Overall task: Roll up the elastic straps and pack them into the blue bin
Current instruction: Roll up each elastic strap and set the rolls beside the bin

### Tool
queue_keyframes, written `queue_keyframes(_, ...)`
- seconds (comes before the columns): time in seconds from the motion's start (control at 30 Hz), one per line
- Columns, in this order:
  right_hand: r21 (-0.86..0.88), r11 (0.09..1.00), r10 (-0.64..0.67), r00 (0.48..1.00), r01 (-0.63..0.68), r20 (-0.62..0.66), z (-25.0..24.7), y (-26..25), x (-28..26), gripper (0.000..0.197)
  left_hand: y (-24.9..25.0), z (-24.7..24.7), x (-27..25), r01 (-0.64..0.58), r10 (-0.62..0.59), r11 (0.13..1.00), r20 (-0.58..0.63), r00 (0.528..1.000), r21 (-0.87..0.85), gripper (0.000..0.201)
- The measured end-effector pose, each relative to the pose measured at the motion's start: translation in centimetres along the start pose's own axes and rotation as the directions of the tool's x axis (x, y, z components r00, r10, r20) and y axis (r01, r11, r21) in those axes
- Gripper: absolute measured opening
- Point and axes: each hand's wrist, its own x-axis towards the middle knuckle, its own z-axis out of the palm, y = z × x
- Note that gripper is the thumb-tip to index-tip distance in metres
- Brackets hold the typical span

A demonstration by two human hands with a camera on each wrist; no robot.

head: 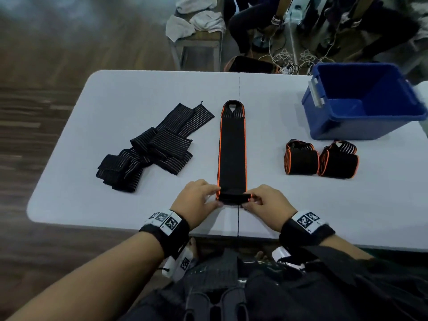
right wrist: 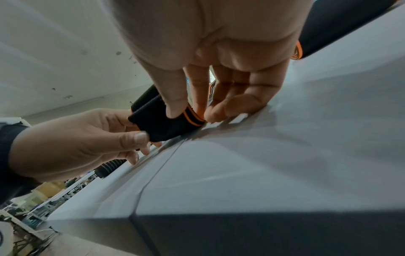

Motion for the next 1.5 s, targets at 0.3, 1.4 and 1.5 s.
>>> queue_keyframes(0.3,0.007,0.999,-0.039,0.999,0.039,0.032,-1.0,-0.6,0.3,0.016,2.2,-0.3,-0.7,0.14,-0.141,0.987,-0.012,0.99,-0.078,0.015)
queue_keyframes(1.4,-0.022,0.996,0.087,0.983,-0.092,-0.161,0.1,-2.4,2.7,0.021,2.9,0.1,2.7,-0.014,0.012,0.959,0.008,1.0,0.282,0.013)
queue_keyframes(1.5,-0.15,0.988,0.008,0.982,-0.037,-0.189,0.1,-2.1,3.0,0.018,2.3,0.3,2.6,-0.098,0.126,0.93,-0.056,0.99,0.354,0.009)
